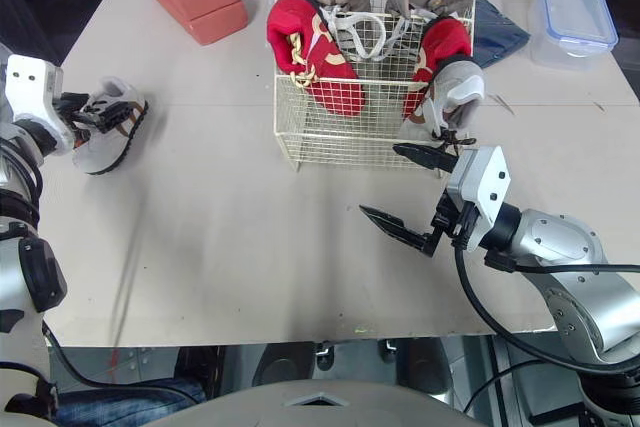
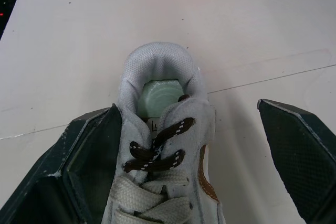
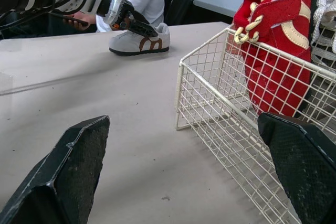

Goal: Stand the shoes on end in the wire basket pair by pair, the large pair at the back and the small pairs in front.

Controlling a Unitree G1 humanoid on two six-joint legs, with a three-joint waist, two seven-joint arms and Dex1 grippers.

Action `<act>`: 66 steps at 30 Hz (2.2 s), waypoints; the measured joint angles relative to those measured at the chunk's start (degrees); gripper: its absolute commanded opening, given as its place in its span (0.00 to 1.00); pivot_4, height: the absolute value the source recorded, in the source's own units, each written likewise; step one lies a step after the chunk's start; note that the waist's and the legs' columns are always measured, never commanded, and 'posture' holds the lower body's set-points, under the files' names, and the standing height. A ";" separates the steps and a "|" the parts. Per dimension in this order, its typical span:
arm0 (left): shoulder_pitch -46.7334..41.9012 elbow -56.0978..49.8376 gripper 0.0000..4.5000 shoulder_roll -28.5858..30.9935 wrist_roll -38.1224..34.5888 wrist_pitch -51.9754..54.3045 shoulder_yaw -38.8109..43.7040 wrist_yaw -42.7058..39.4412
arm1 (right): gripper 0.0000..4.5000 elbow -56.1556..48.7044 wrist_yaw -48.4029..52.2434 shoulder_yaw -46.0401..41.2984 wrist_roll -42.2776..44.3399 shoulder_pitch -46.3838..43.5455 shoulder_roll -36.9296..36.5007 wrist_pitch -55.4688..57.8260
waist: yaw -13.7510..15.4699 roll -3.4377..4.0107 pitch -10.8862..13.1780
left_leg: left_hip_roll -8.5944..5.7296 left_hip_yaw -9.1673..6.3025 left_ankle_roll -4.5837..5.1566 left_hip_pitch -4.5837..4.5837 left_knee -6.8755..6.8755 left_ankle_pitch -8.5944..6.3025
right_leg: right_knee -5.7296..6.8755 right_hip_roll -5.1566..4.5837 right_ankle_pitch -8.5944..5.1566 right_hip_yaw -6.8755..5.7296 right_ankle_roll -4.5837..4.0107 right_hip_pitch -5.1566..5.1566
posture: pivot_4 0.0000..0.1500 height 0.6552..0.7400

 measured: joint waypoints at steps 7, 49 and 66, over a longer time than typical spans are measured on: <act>-0.80 -0.21 1.00 -0.35 0.05 -2.42 -0.30 -2.03 | 0.99 0.00 -0.05 -0.02 -0.03 0.13 0.00 -0.03 | -0.01 -0.02 -0.01 | 0.00 -0.01 -0.01 -0.02 0.03 0.00 | 0.01 -0.01 0.01 -0.02 -0.01 0.00 | 1.00 0.36; -5.25 1.47 0.02 1.07 8.27 12.29 -6.62 -5.01 | 1.00 0.88 -0.14 -0.05 -2.97 0.46 2.11 -1.38 | -1.90 -0.07 -0.07 | 0.03 0.44 -0.02 0.31 0.05 0.00 | 0.36 0.05 -0.01 0.55 0.01 -0.11 | 1.00 0.36; -0.80 -11.69 0.02 3.33 -1.47 17.85 5.14 1.96 | 1.00 0.80 0.29 -0.83 3.20 -1.75 2.71 -1.35 | -0.87 -0.44 -0.08 | 0.05 0.13 -0.03 0.05 0.17 0.01 | 0.36 -0.10 0.01 0.49 -0.02 -0.14 | 1.00 0.36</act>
